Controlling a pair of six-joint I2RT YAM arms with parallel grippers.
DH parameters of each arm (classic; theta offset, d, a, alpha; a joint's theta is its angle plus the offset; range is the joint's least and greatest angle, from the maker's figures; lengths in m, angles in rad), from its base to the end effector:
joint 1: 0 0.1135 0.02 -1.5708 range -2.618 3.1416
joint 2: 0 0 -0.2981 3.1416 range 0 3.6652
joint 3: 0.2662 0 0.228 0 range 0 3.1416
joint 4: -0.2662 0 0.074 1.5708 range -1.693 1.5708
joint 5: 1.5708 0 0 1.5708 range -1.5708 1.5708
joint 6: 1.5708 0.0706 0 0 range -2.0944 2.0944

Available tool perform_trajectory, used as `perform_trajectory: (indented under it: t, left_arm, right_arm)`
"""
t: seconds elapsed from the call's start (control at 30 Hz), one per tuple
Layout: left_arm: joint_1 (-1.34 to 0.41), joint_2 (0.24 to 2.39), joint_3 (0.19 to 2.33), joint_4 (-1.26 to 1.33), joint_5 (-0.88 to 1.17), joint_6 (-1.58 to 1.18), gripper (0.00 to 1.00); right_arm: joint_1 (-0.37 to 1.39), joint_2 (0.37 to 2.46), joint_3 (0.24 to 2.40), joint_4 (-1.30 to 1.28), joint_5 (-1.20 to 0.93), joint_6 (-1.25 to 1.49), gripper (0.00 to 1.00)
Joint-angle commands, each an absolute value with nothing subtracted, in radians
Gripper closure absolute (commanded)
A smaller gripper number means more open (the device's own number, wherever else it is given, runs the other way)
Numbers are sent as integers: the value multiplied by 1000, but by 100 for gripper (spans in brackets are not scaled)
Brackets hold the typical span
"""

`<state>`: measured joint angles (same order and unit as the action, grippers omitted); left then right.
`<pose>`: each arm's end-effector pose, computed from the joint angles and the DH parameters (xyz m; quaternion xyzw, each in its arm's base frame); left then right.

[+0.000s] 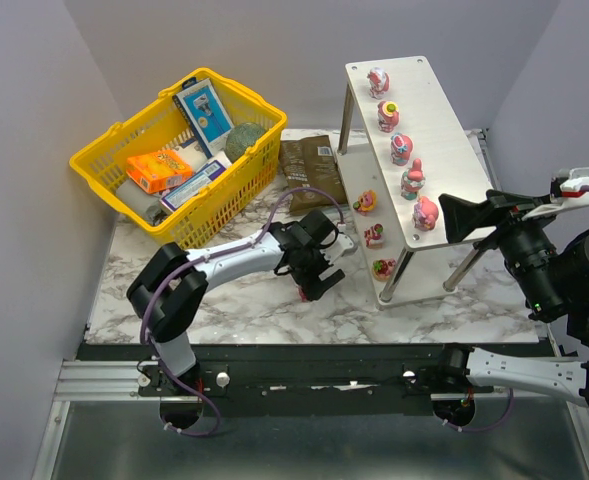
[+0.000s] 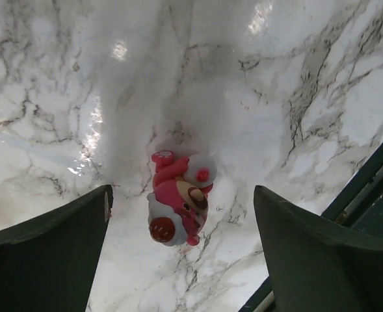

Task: Place and organize the plastic toys onto the shelf

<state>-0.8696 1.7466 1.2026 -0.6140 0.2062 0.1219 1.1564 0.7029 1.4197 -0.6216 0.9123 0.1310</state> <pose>0.2140 -0.2758 0.2134 0.4817 0.8463 -0.1682 0.1530 0.0655 0.0102 0.5071 -0.0122 0.6861 0.1617 0.7092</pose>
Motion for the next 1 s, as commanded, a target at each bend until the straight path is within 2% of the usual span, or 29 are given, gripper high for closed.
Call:
perform_trajectory:
  t: [0.0,0.23,0.43,0.8,0.97]
  left_arm:
    - [-865,1646,1141,-494,120,42,1]
    - [-871,1432,879,-183,2,-315,1]
    - [-933,1321,698,-31,-218,-489,1]
    - [-1006,1411,646,-5,-336,-607,1]
    - [-1009,1428,609,18,-357,-620,5]
  right_arm:
    - [1154,684,1407,-607,922,146,3]
    - [1152,686,1399,-612,925,146,3]
    - [1154,698,1408,-620,927,140,3]
    - [1154,707,1430,-663,925,164,3]
    - [1154,706,1430,-667,919,176,3]
